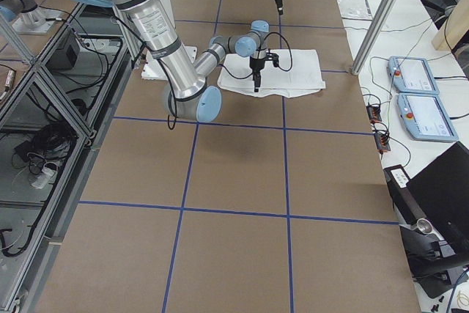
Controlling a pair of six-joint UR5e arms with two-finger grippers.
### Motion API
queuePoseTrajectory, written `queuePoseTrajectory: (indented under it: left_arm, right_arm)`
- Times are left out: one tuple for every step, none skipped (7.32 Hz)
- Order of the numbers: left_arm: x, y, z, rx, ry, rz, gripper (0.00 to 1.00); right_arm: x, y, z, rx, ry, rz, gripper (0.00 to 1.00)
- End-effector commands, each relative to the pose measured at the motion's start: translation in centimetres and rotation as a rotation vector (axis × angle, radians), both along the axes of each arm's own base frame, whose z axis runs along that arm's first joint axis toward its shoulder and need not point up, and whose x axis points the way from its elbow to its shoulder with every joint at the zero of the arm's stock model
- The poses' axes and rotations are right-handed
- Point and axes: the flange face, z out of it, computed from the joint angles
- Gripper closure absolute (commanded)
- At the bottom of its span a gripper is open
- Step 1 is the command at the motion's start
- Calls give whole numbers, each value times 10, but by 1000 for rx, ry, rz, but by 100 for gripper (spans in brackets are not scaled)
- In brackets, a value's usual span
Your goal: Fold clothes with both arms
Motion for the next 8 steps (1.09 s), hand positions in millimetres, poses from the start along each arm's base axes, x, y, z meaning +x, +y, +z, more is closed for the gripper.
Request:
queuePoseTrajectory:
  left_arm:
    - [1,1,-1,1,1,2,0]
    - [1,0,-2,2,2,2,0]
    - [1,1,-2,1,3,3,0]
    - [1,1,-2,1,3,3,0]
    - [5,3,-3,2,4,9,0]
    - [5,3,-3,1,4,9,0]
    - [6,4,-3,1,4,10,0]
    - [6,4,-3,1,4,10,0]
  right_arm:
    - [9,-7,4,-15,-4,8,0]
    - [10,-7,6,-15,-2,5,0]
    - [12,-5,17,-18,10,1,0]
    - [17,-8,22,-15,15,-4,0]
    - [23,-11,26,-11,18,-8,0]
    - [28,-13,25,-5,13,-6,0]
    - [35,-10,28,-3,10,-6,0]
    - [39,-9,29,-3,5,-5,0]
